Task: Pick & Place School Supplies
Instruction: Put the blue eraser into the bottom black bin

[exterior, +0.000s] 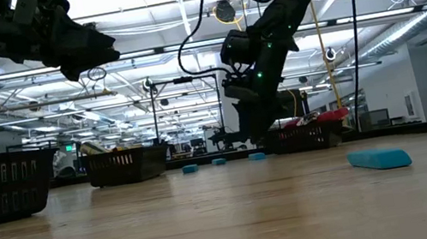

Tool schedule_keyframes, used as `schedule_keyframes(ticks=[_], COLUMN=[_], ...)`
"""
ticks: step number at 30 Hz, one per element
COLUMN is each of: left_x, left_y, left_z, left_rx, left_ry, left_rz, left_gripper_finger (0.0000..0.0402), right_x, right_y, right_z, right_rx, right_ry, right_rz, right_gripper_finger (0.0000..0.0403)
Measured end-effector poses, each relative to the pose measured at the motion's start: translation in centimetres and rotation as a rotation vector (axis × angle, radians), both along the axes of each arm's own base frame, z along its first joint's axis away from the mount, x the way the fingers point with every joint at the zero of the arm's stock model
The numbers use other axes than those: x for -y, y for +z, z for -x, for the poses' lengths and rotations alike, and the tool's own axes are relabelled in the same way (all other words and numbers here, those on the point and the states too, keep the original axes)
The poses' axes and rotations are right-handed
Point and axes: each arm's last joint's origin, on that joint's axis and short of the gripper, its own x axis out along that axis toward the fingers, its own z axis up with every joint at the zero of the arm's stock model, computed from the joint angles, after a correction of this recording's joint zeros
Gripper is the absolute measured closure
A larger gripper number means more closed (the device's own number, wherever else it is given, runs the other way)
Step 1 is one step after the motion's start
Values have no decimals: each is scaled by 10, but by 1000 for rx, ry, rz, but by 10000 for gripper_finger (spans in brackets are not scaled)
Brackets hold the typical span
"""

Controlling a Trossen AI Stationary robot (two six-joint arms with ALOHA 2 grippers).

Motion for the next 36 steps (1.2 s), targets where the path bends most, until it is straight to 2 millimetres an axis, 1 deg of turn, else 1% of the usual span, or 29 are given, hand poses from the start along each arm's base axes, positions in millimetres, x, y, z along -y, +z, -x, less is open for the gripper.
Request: schedule_keyframes(ticks=[3,8,11,17,21,27,31,36], left_x=[0,0,0,0,0,0,0,0], left_y=[0,0,0,0,0,0,0,0], left_z=[0,0,0,0,0,0,0,0], left_rx=[0,0,1,1,1,1,0,-1], left_ry=[0,0,-1,-1,-1,-1,-2,-1], left_rz=[0,0,1,-1,-2,-3,-7,-8], left_gripper_finger=[202,201,201,202,202,201,202,202], right_x=[0,2,2,3,4,6,8,9], right_y=[-2,-19,-23,-23,-24,-23,-21,-17], right_z=[0,-1,-2,-3,-3,-5,-6,-8], right_rx=[-9,-61,-62,-65,-97,-77,-76,-96], right_ry=[-4,-15,-15,-20,-35,-48,-53,-56], right_rz=[-2,-28,-25,2,54,77,87,138], right_gripper_finger=[186,184,183,183,183,183,183,183])
